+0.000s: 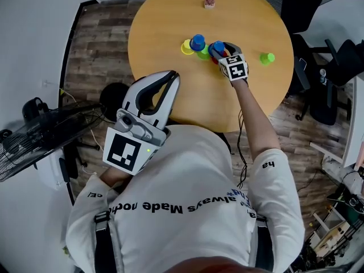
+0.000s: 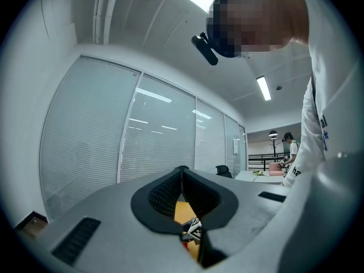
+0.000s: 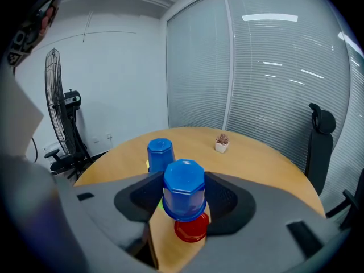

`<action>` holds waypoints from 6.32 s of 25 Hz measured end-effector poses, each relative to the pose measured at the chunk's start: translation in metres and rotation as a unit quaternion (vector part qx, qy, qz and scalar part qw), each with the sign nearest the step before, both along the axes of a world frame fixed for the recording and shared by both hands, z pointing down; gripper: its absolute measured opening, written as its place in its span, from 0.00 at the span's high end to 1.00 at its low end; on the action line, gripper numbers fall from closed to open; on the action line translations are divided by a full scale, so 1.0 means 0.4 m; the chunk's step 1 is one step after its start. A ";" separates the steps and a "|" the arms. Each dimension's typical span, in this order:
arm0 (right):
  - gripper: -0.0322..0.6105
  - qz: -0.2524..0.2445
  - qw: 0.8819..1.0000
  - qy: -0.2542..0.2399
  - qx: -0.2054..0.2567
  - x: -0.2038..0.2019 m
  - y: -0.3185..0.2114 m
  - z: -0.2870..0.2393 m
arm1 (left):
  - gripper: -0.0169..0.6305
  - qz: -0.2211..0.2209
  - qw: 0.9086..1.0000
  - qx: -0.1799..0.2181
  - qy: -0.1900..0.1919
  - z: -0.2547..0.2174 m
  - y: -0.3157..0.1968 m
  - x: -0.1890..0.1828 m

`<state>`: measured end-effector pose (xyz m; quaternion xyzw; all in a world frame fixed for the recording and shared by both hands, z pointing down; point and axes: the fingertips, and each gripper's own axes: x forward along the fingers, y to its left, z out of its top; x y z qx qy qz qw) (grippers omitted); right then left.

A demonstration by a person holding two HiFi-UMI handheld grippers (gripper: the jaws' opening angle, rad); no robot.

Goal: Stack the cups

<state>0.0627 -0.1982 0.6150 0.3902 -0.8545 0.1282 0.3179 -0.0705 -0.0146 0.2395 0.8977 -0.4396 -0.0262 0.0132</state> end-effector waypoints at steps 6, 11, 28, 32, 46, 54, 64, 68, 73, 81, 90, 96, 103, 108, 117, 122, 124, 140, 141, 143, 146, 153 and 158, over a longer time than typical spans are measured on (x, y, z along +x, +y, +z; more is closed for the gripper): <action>0.58 -0.003 1.000 0.005 -0.003 -0.017 0.002 0.015 | 0.92 -0.004 1.000 -0.014 -0.006 0.012 -0.004 -0.024; 0.55 0.000 1.000 0.003 -0.009 -0.017 0.012 0.031 | 0.92 -0.002 1.000 -0.010 -0.004 0.013 -0.009 -0.031; 0.53 0.041 0.999 -0.010 -0.015 0.114 0.116 0.049 | 0.92 0.054 0.998 -0.019 -0.003 0.025 -0.009 0.071; 0.53 0.070 0.997 -0.007 -0.021 0.191 0.141 0.071 | 0.92 0.070 0.997 -0.021 -0.005 0.029 -0.008 0.109; 0.53 0.185 0.983 0.014 -0.008 0.513 0.103 0.097 | 0.92 0.089 0.995 -0.031 -0.020 0.041 -0.035 0.200; 0.53 0.233 0.972 0.018 -0.010 0.639 0.029 0.109 | 0.92 0.083 0.995 -0.045 -0.031 0.057 -0.076 0.226; 0.53 0.268 0.962 0.037 -0.026 0.737 -0.049 0.154 | 0.92 0.070 0.995 -0.062 -0.043 0.082 -0.121 0.235; 0.53 0.264 0.962 0.053 -0.031 0.749 -0.075 0.170 | 0.92 0.066 0.994 -0.072 -0.047 0.101 -0.136 0.228; 0.53 0.268 0.961 0.058 -0.032 0.768 -0.102 0.183 | 0.92 0.068 0.993 -0.081 -0.049 0.120 -0.145 0.234; 0.53 0.271 0.960 0.051 -0.051 0.774 -0.110 0.222 | 0.92 0.067 0.992 -0.092 -0.053 0.140 -0.158 0.231; 0.58 0.267 0.961 0.051 -0.053 0.761 -0.115 0.216 | 0.92 0.063 0.993 -0.087 -0.046 0.137 -0.164 0.214; 0.58 0.236 0.970 0.060 -0.028 0.716 -0.135 0.141 | 0.92 0.063 0.995 -0.075 -0.036 0.116 -0.156 0.202; 0.58 0.188 0.980 0.064 -0.003 0.633 -0.147 0.051 | 0.92 0.058 0.996 -0.065 -0.024 0.098 -0.128 0.178; 0.58 0.157 0.986 0.049 0.004 0.555 -0.142 -0.004 | 0.92 0.054 0.997 -0.053 -0.016 0.081 -0.105 0.151; 0.58 0.098 0.995 0.027 0.021 0.406 -0.119 -0.109 | 0.92 0.055 0.998 -0.038 -0.009 0.062 -0.064 0.118; 0.58 0.071 0.997 0.017 0.024 0.313 -0.107 -0.146 | 0.92 0.052 0.998 -0.024 -0.001 0.050 -0.047 0.093; 0.58 0.058 0.998 0.013 0.024 0.276 -0.102 -0.159 | 0.92 0.050 0.998 -0.027 -0.002 0.051 -0.039 0.080; 0.58 -0.031 0.999 0.007 0.025 0.006 -0.067 -0.213 | 0.92 0.032 0.999 -0.020 0.003 0.042 -0.001 -0.003; 0.58 -0.037 0.999 0.006 0.025 -0.010 -0.064 -0.212 | 0.92 0.030 0.999 -0.017 0.005 0.039 -0.001 -0.008; 0.58 -0.047 0.999 0.007 0.023 -0.036 -0.060 -0.210 | 0.92 0.026 1.000 -0.010 0.010 0.032 -0.002 -0.017; 0.58 -0.060 0.998 0.008 0.022 -0.068 -0.056 -0.208 | 0.92 0.021 1.000 -0.021 0.005 0.039 -0.001 -0.030; 0.58 -0.081 0.997 0.014 0.017 -0.116 -0.048 -0.194 | 0.92 0.009 1.000 -0.026 0.004 0.044 0.000 -0.056; 0.58 -0.089 0.996 0.021 0.015 -0.141 -0.044 -0.180 | 0.92 0.006 1.000 -0.023 0.006 0.043 -0.002 -0.072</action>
